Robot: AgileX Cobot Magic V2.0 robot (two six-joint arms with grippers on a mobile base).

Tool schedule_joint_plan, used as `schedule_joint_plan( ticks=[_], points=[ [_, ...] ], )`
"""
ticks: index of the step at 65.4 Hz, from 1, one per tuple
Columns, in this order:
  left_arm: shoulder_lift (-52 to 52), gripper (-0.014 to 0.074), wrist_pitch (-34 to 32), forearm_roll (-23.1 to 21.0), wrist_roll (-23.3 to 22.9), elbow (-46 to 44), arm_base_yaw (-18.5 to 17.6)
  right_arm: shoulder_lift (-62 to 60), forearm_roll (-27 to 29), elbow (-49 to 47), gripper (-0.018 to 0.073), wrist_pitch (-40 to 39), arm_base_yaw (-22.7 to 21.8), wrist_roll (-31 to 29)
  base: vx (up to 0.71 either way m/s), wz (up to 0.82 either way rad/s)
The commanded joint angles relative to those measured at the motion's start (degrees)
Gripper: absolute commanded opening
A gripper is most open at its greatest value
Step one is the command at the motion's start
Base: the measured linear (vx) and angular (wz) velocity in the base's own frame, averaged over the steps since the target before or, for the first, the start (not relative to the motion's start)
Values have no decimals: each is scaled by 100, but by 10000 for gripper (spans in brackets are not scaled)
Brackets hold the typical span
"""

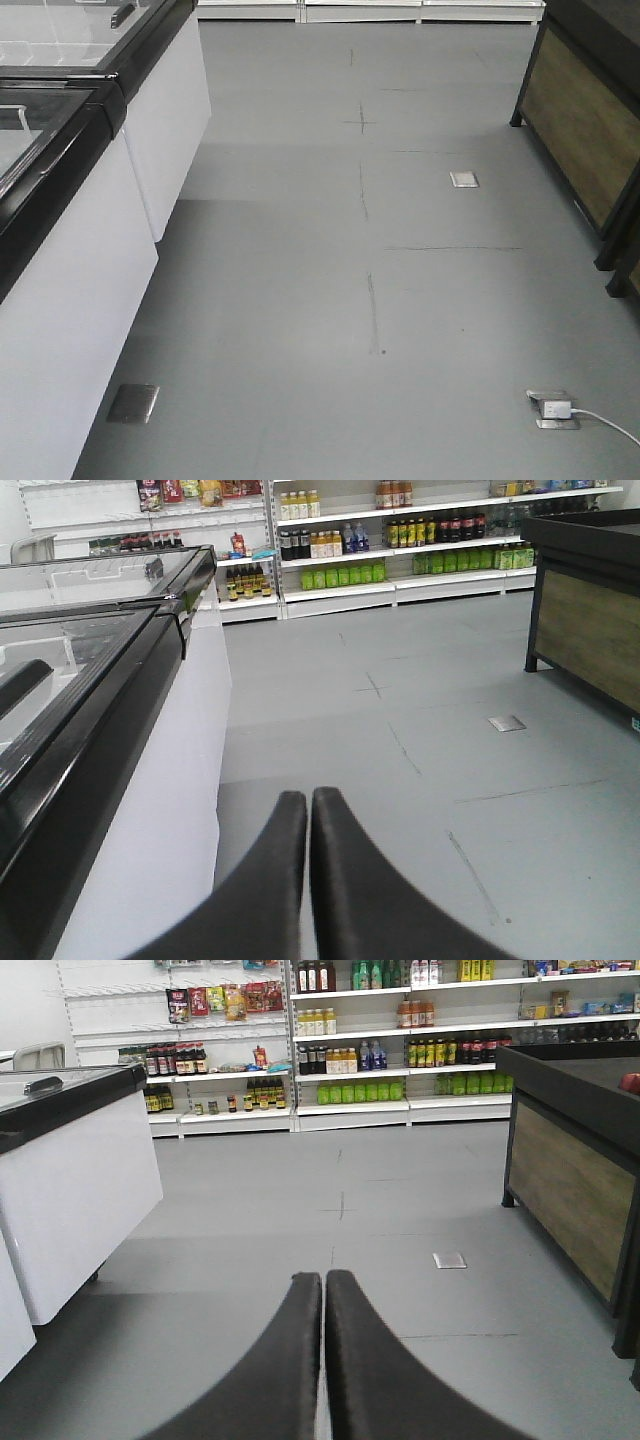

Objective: Left arm holds basket, right arm returns cookies

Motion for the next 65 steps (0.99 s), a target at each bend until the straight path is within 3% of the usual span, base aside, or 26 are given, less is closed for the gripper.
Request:
schedule_joint_plan(
  ticks=[1,65],
  points=[
    [-91,-6,-403,1,-7,16,-21,-57,-60,-4,-9,-441,-11,-11,0,0],
    [-91,-6,-403,1,-7,16,-21,-57,-60,-4,-9,-441,-11,-11,0,0]
  ],
)
